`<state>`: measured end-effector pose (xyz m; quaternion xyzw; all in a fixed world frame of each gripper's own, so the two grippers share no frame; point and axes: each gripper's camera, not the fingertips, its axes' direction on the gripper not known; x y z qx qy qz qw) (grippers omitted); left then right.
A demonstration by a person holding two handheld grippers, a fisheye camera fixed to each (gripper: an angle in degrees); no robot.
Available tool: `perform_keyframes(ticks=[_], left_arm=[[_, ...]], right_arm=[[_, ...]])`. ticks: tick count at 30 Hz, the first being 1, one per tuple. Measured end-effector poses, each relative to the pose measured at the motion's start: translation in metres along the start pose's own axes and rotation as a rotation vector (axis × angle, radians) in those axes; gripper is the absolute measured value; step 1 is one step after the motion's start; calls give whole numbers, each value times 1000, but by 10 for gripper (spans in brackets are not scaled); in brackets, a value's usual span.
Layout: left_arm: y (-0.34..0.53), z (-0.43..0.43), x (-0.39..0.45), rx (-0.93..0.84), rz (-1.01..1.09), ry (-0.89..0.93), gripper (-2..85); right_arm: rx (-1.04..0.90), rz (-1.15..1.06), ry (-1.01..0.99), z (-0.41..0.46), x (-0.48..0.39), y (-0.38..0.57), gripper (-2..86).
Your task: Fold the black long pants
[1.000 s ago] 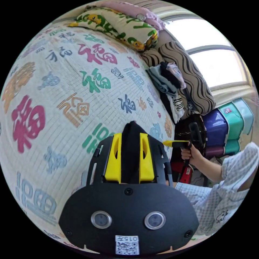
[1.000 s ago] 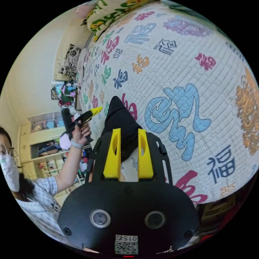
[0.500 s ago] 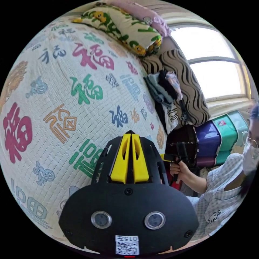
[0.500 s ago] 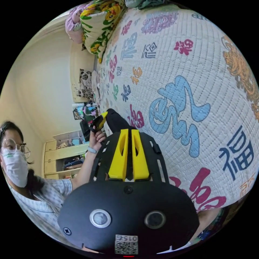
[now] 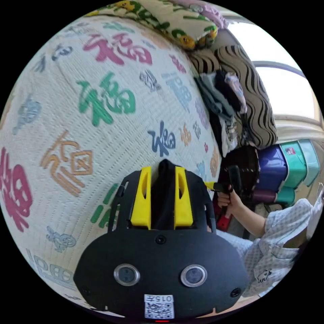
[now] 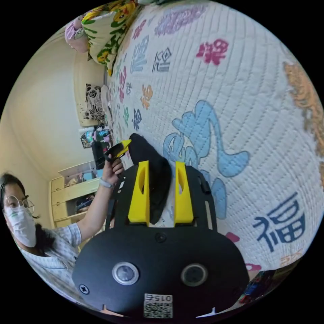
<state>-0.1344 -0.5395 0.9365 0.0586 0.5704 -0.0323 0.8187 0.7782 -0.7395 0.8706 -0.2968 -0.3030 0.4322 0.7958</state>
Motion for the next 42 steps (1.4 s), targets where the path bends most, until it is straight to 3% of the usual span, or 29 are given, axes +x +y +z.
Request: perform_keyframes(ticks=[1, 4, 8, 11, 14, 17, 21, 24, 27, 34, 38, 42], left_arm=[[-3, 15, 0, -74, 7, 42, 35], [-5, 19, 4, -49, 2, -41, 26], [3, 19, 21, -14, 93, -107, 35], [31, -9, 27, 14, 103, -12, 70], [81, -33, 24, 8, 72, 39, 79], [125, -34, 15, -26, 11, -78, 74], [145, -12, -3, -108, -53, -140, 13], [144, -16, 3, -63, -22, -209, -4], [146, -34, 8, 30, -35, -401, -5], [188, -52, 2, 27, -86, -42, 58], [220, -39, -4, -25, -110, -73, 20], [224, -42, -16, 33, -141, -24, -3]], right_arm=[[-51, 7, -21, 10, 0, -7, 63], [-25, -5, 60, 12, -3, -18, 42], [39, 77, -54, 4, 10, -20, 52], [109, 33, -81, -16, 0, -6, 68], [-28, -26, -94, -6, -16, 11, 86], [-180, -30, -101, 32, -26, 20, 95], [-206, 30, -23, 66, -25, 16, 62], [-184, 60, 25, 65, -22, 12, 35], [-181, 26, 77, 56, -24, 13, 31], [-188, 10, 41, 37, -32, 22, 65], [-382, -18, -12, 71, -37, 34, 77], [-411, 37, 47, 93, -32, 33, 25]])
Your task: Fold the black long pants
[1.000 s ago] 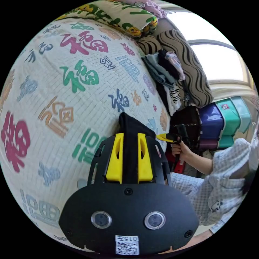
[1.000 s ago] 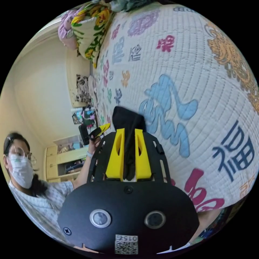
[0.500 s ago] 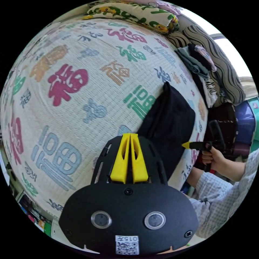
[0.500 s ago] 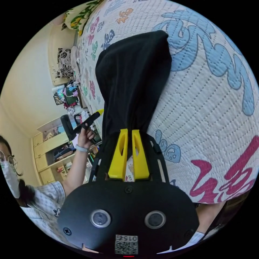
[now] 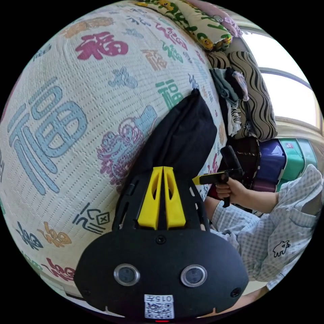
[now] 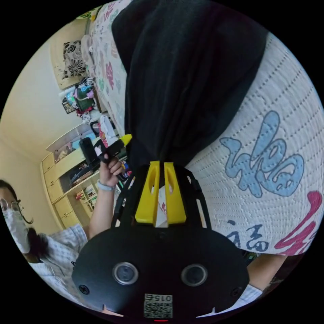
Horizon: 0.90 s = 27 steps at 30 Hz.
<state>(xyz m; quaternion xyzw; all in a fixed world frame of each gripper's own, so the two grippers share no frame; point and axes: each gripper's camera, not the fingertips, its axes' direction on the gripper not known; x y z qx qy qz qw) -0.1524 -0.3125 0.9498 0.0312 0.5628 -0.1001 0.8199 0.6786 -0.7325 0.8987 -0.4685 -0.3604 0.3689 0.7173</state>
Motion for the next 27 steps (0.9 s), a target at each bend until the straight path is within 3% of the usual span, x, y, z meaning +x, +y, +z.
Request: perform_keyframes(ticks=[6, 12, 15, 19, 27], left_arm=[[-2, -4, 6, 2, 39, -107, 2], [16, -10, 0, 18, -63, 103, 71], [44, -15, 10, 31, -79, 14, 52], [69, 9, 13, -55, -102, -285, 2], [60, -8, 25, -9, -101, -221, 65]], right_arm=[[28, -29, 94, -9, -4, 11, 16], [-18, -22, 6, -13, -3, 15, 70], [-46, -40, 27, -10, -4, 16, 57], [-58, -27, 134, 0, -1, 18, 15], [-118, -142, 123, -25, -11, 38, 39]])
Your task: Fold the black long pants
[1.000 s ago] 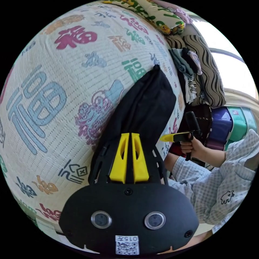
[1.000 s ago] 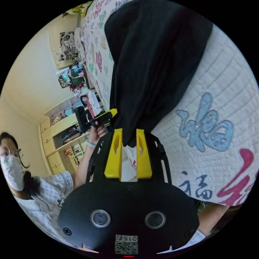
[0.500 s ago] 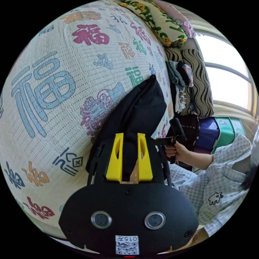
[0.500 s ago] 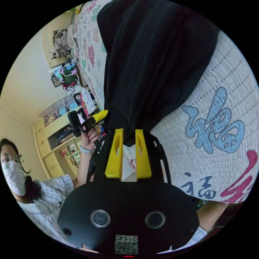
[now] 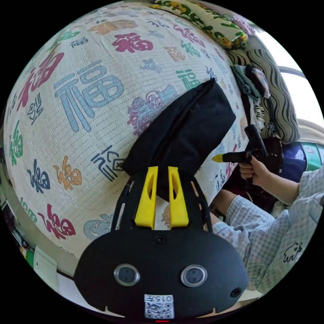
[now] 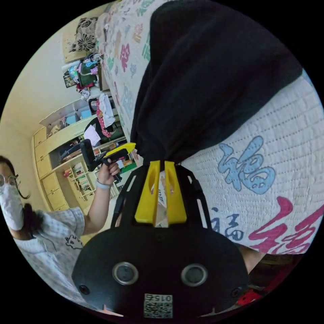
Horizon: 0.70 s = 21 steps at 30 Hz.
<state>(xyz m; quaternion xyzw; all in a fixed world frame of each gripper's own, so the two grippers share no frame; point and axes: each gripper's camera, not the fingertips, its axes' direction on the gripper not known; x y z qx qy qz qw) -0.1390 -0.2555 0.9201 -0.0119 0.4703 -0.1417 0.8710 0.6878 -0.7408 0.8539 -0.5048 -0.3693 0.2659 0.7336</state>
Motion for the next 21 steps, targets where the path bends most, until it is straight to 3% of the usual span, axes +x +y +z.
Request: perform_keyframes(ticks=[4, 8, 13, 18, 21], left_arm=[[-58, -34, 28, 135, 195, 124, 97], [-142, -26, 67, 121, 368, 163, 112], [-258, 35, 114, -74, 444, 142, 119], [-296, 68, 130, -241, 450, 24, 104], [-296, 66, 128, -269, 472, 61, 74]], right_arm=[[206, -59, 93, -72, 3, 28, 75], [383, -58, 297, -135, 17, 36, 102], [415, -47, 231, -146, 41, 16, 117], [351, -41, 140, -126, 54, 3, 85], [340, -61, 55, -123, 58, 9, 61]])
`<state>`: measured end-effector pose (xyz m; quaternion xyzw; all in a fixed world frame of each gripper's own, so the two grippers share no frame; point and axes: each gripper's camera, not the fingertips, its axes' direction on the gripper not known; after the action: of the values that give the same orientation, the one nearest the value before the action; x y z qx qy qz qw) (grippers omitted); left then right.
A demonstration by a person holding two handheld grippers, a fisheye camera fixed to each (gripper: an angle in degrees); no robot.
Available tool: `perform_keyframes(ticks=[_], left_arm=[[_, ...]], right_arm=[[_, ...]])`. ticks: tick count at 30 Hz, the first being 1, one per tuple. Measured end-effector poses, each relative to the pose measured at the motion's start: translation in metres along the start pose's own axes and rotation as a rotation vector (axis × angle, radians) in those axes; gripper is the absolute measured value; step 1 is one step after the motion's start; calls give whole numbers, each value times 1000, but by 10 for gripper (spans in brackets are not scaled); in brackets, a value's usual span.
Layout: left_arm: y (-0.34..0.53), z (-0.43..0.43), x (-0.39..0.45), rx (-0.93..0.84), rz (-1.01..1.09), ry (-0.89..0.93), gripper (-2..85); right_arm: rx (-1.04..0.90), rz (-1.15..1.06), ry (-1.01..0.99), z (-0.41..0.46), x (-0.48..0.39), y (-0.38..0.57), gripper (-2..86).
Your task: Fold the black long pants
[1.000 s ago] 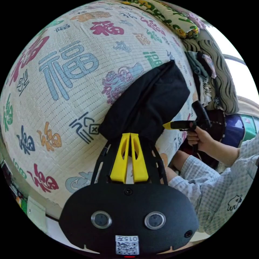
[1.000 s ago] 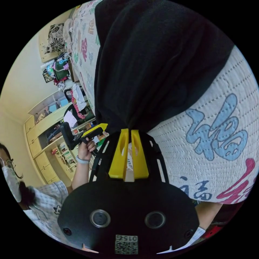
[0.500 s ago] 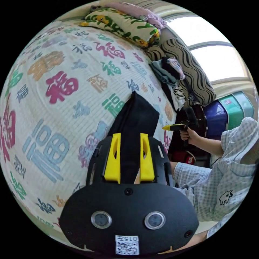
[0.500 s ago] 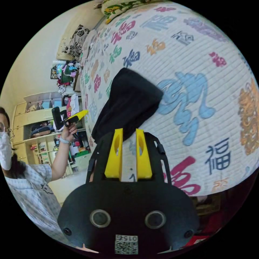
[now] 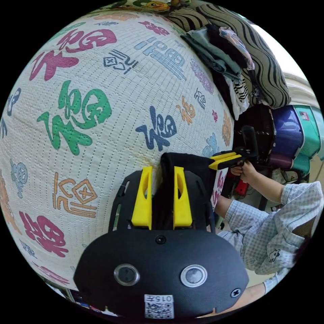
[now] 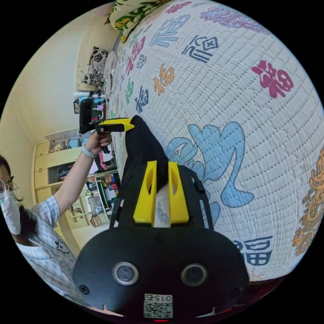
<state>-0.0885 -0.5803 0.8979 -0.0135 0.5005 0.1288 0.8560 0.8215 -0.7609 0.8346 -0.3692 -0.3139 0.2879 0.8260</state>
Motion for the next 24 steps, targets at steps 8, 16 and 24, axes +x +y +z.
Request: perform_keyframes(ticks=[8, 16, 24], left_arm=[[-7, -1, 2, -7, 19, 69, 15], [49, -110, 37, 459, 240, 212, 8], [255, -109, -17, 542, 89, 306, 6]], right_arm=[[-1, -29, 10, -10, -13, 16, 48], [276, -202, -3, -81, -77, 36, 47], [-108, -490, -52, 37, -179, 98, 47]])
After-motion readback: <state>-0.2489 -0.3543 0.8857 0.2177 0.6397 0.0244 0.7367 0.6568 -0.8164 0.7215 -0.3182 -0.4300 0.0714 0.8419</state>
